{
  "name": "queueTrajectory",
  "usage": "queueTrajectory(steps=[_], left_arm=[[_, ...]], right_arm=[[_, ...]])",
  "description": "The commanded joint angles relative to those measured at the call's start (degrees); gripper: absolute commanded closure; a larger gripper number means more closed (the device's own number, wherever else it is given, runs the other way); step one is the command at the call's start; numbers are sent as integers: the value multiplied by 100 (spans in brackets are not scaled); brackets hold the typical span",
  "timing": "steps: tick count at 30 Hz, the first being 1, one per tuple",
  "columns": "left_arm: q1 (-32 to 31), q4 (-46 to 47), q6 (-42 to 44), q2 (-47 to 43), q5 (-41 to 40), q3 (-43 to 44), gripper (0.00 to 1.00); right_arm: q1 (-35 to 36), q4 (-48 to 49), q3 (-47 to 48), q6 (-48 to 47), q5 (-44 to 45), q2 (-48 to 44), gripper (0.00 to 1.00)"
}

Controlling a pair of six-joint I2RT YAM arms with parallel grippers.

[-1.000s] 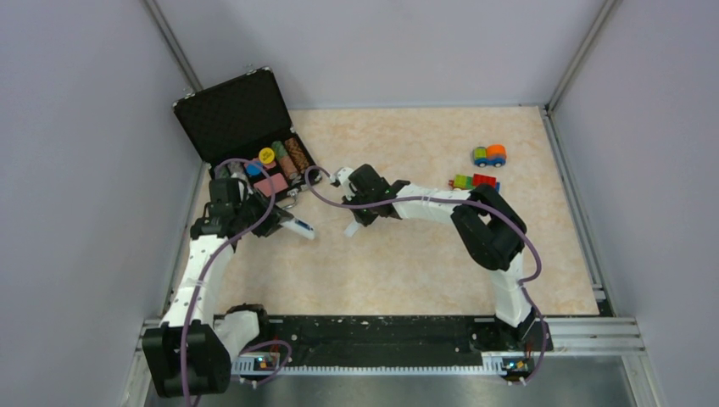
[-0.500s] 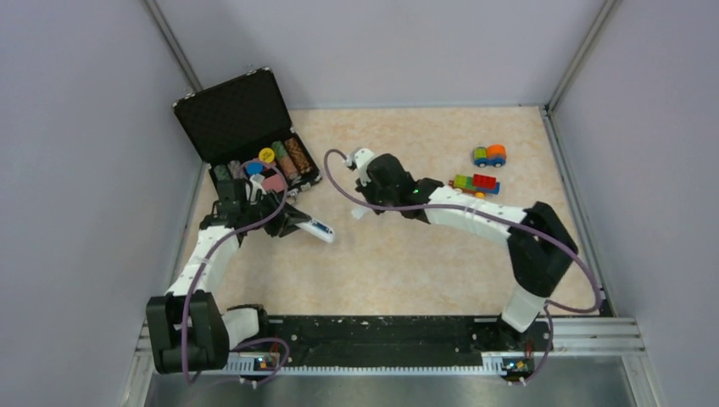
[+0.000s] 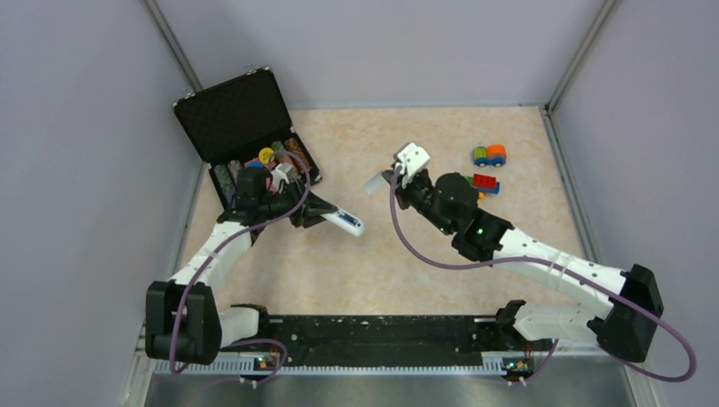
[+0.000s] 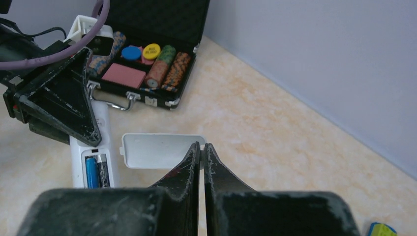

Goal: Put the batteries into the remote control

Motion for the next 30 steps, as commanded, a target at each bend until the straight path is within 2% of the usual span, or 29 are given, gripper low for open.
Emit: queueTrajectory(steps=[1, 6, 9, 15, 21, 24, 30], left_arm=[[-84, 1114, -1087, -129, 361, 320, 100], [-204, 1507, -1808, -195, 456, 471, 100], [-268, 1513, -1888, -234, 453, 613, 100], [-380, 1548, -1948, -220, 520, 841, 100], [-463, 1356, -1881, -229, 636, 936, 100], [-491, 996, -1646, -262, 693, 1047, 100], [-525, 87, -1010, -368, 870, 1245, 100]], right_arm=[[200, 1683, -496, -732, 301, -619, 100], [452, 3098, -1098, -1751, 60, -1036, 100], [634, 3845, -1410, -2442, -165, -1069, 100], [980, 4280, -1554, -3463, -285, -848, 100], [1548, 4888, -1711, -5030, 74, -428, 100], [1714, 5041, -1764, -5598, 209, -240, 100], [1834, 5340, -1844, -6169, 363, -76, 100]])
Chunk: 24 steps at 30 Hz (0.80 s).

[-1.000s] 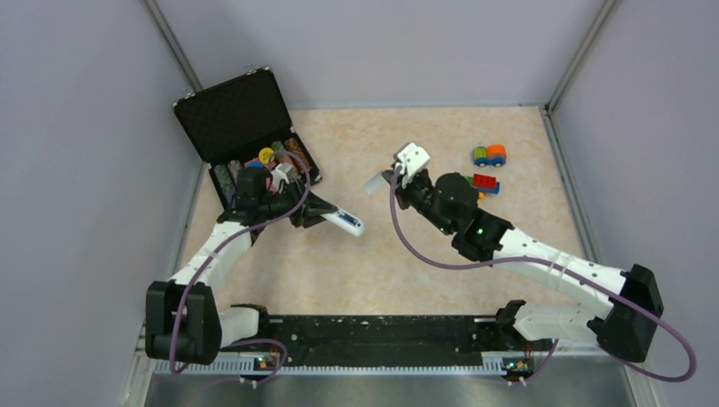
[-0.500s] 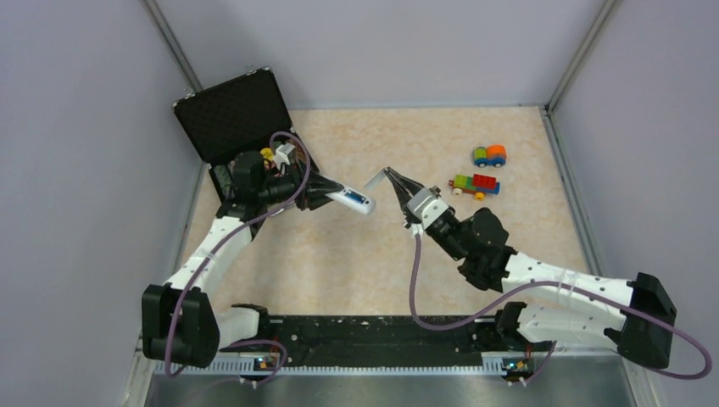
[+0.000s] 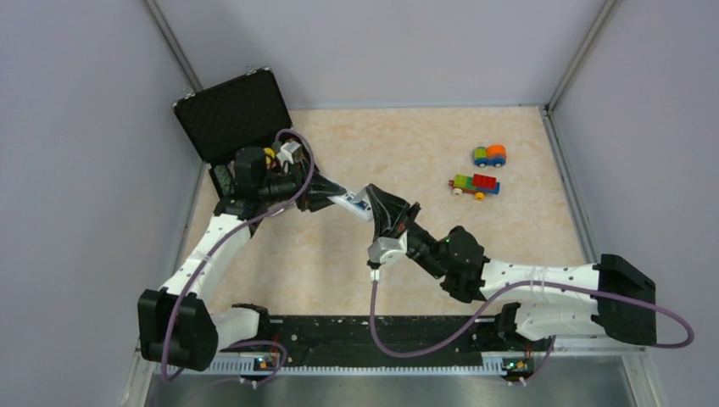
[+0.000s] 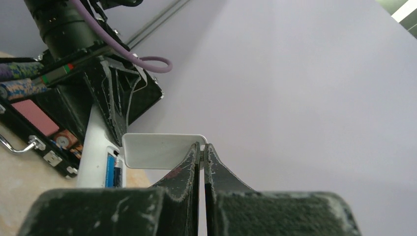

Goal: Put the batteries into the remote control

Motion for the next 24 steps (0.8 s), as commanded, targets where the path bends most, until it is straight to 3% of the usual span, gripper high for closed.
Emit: queueTrajectory(steps=[1, 10, 12, 17, 24], left_arm=[[-57, -491, 576, -286, 360, 307, 100], [-125, -889, 999, -369, 246, 314, 100], [-125, -1011, 1166, -338, -9, 286, 100], [-132, -881, 1913, -137, -883, -191, 100], [-630, 494, 1954, -142, -1920, -974, 100]], right_arm=[[115, 683, 20, -733, 196, 67, 100], [170, 681, 56, -551, 362, 184, 100], [166, 317, 222, 64, 552, 25, 100], [22, -1818, 814, 2323, 706, -466, 100], [-3, -4636, 1505, 5253, 1576, -716, 100]])
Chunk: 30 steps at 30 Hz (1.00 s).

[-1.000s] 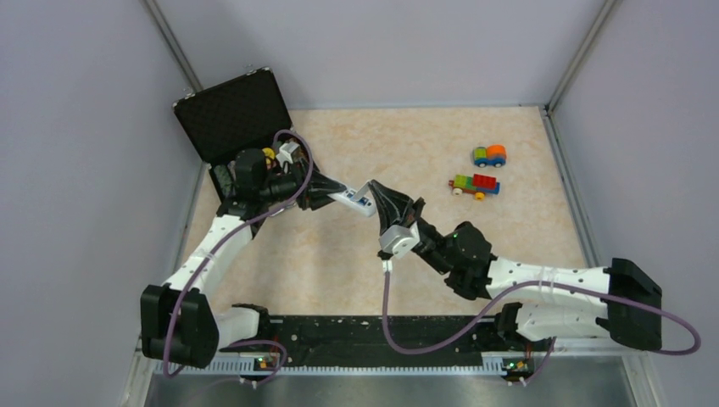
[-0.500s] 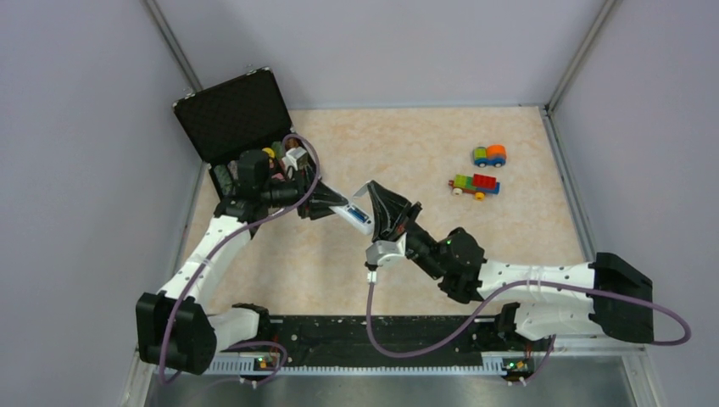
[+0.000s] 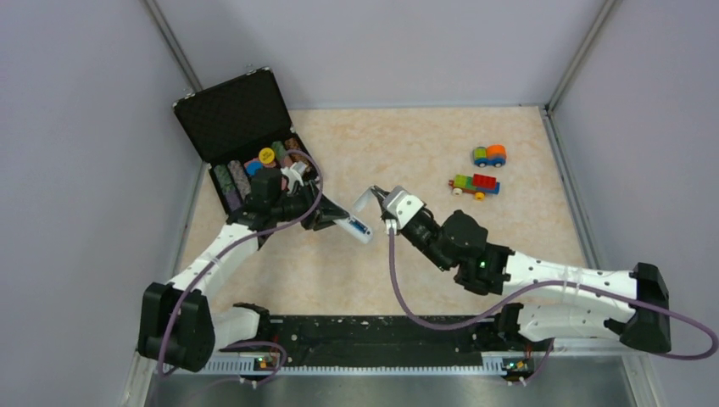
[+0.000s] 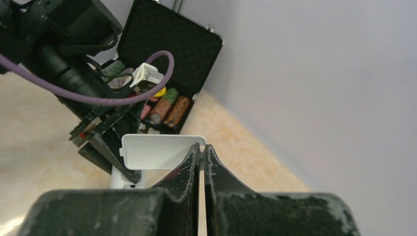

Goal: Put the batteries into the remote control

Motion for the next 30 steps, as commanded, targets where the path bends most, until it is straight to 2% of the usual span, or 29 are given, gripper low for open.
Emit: queueTrajectory(steps=[1, 3, 6, 9, 13, 16, 21, 26, 30], left_arm=[[-445, 1462, 70, -140, -932, -459, 100], [-574, 2050, -226, -232, -1197, -787, 100], [-666, 2577, -382, -557, -1668, -1196, 100], [-700, 2579, -65, -1014, -2129, -1427, 100], [-698, 2243, 454, -1191, -2388, -1569, 100], [-708, 2348, 328, -886, -2208, -1701, 100], [-922, 3885, -647, -492, -2469, -2499, 100], [-1231, 4157, -873, -442, -3403, -2773, 100], [-1381, 3922, -757, -459, -3841, -2839, 92]], right_arm=[[-59, -2185, 578, 2616, 609, -170, 100], [-216, -2909, 741, 3498, 73, -179, 100], [-942, -3896, 1028, 4819, -1531, -86, 100], [-1664, -4517, 1254, 5665, -2949, 45, 100], [-2025, -5305, 1599, 6211, -3682, 312, 100], [-2149, -5718, 1786, 6653, -3906, 554, 100], [-2294, -5825, 1569, 7362, -3980, 721, 100], [-2379, -5778, 1156, 7791, -3865, 871, 100], [-2404, -5663, 949, 7909, -3847, 952, 100]])
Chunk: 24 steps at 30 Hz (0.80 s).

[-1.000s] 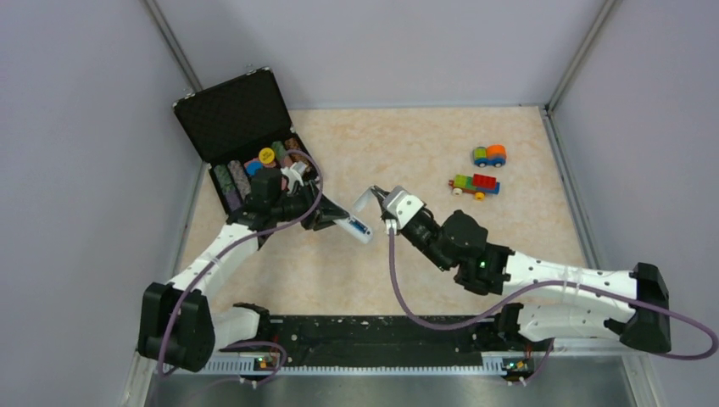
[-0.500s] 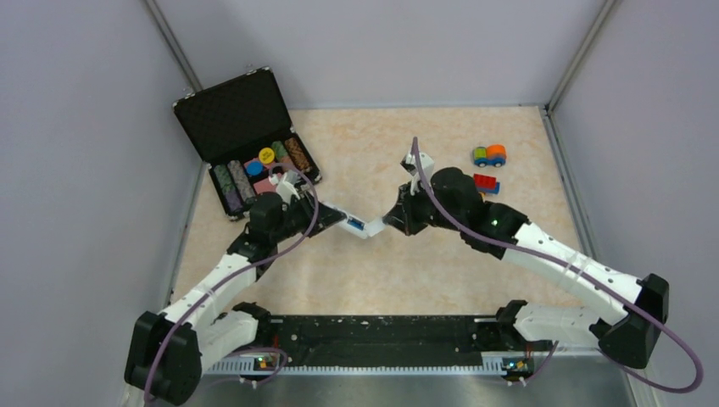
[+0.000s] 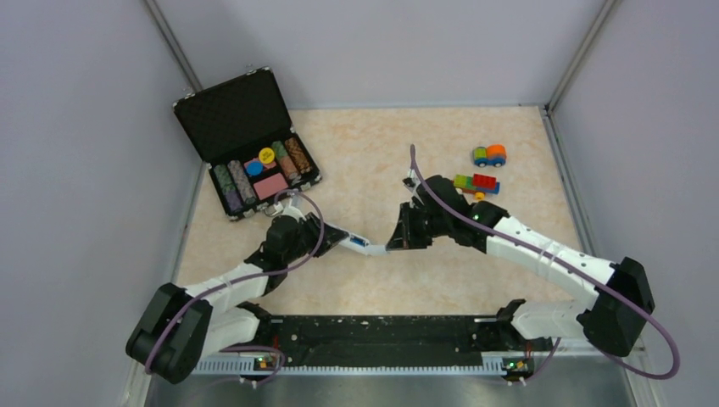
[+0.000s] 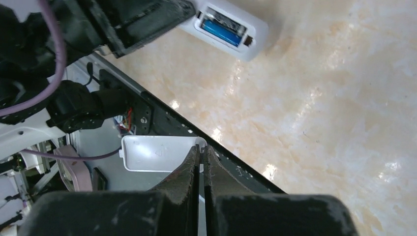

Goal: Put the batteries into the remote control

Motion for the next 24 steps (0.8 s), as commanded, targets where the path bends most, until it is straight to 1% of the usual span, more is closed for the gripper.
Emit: queueTrajectory(steps=[1, 3, 8, 11, 14, 17, 20, 24], left_arm=[[-148, 567, -91, -89, -819, -65, 87], [-181, 576, -217, -69, -959, -253, 80], [-196, 698, -482, -142, -1254, -764, 77], [-209, 452, -495, -309, -1444, -839, 70], [-205, -196, -423, -637, -1654, -744, 55], [-203, -1308, -400, -1162, -2126, -554, 40], [-206, -2236, -417, -1712, -2548, -433, 31], [-203, -3187, -674, -2237, -2867, -395, 25]], right_arm=[[-101, 104, -148, 350, -41, 95, 100], [-105, 129, -166, 367, -37, 133, 100], [-121, 182, -181, 368, 3, 209, 100], [-130, 202, -189, 379, 4, 255, 100], [-129, 210, -200, 385, 2, 299, 100], [-138, 212, -241, 417, 4, 323, 100], [-166, 232, -296, 429, -66, 365, 100], [-206, 290, -369, 470, -149, 398, 100]])
